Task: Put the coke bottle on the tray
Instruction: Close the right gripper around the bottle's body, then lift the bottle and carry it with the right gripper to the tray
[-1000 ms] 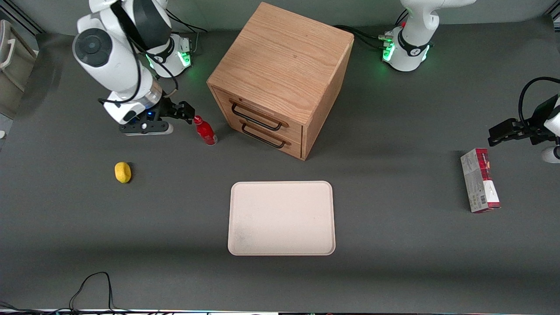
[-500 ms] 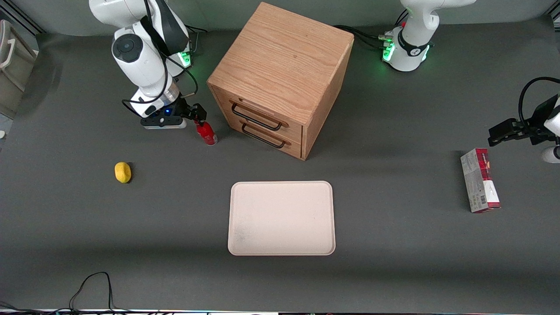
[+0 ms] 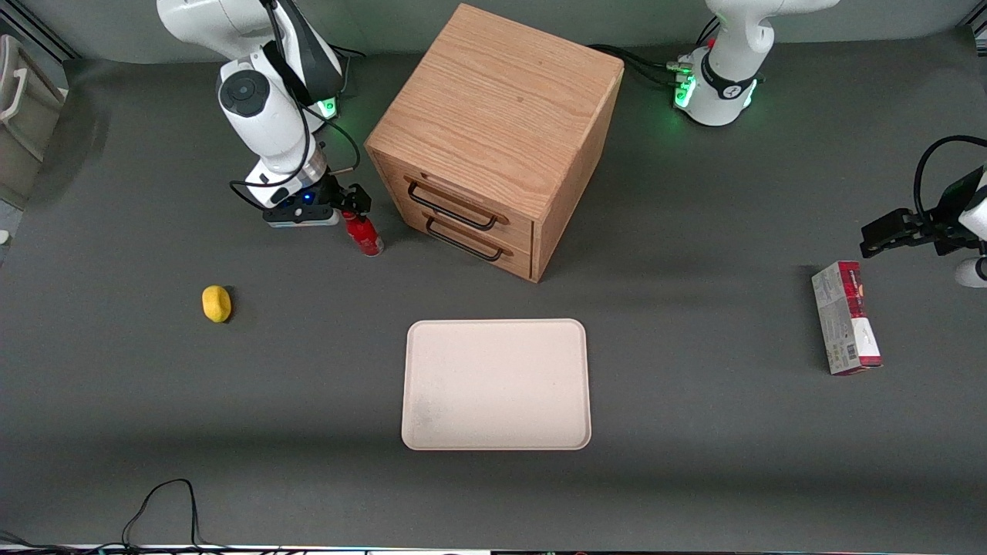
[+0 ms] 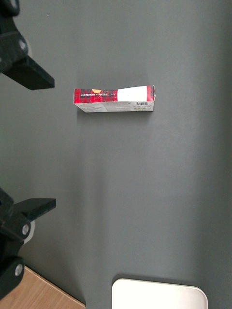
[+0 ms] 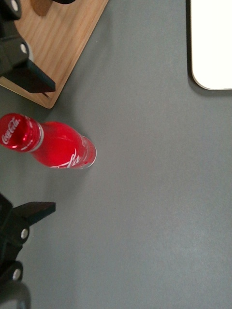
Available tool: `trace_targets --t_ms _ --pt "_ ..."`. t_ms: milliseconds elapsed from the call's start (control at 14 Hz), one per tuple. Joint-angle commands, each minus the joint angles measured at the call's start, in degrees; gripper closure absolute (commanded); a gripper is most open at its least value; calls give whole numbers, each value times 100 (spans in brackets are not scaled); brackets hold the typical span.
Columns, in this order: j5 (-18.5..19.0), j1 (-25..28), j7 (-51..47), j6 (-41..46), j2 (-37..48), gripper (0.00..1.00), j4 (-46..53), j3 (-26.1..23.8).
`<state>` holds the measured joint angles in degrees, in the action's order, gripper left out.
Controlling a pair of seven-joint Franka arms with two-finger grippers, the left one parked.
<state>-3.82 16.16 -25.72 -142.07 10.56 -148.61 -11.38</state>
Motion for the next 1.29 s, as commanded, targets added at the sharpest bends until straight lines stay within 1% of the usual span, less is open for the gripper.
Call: trace_targets --t_ms 0,214,357,429,500,571,714,1000,1071,1214 --pt "-225 19 -83 -312 -220 0 -10 -206" --pt "-225 18 -74 -278 -265 2 -10 -224" --pt "-225 18 -74 -182 -256 12 -10 -225" --pt "-225 18 -65 -120 -256 20 -10 -225" --pt "-225 18 -48 -33 -230 37 -10 -225" --pt "-225 18 -47 55 -204 59 -10 -225" --pt "-225 1 -21 179 -204 100 -1 -225" --pt "-225 -183 -65 241 -221 100 226 -181" --pt "-234 -288 -56 328 -265 100 454 -163" --pt "-225 -569 -39 1010 -501 100 1286 -154"
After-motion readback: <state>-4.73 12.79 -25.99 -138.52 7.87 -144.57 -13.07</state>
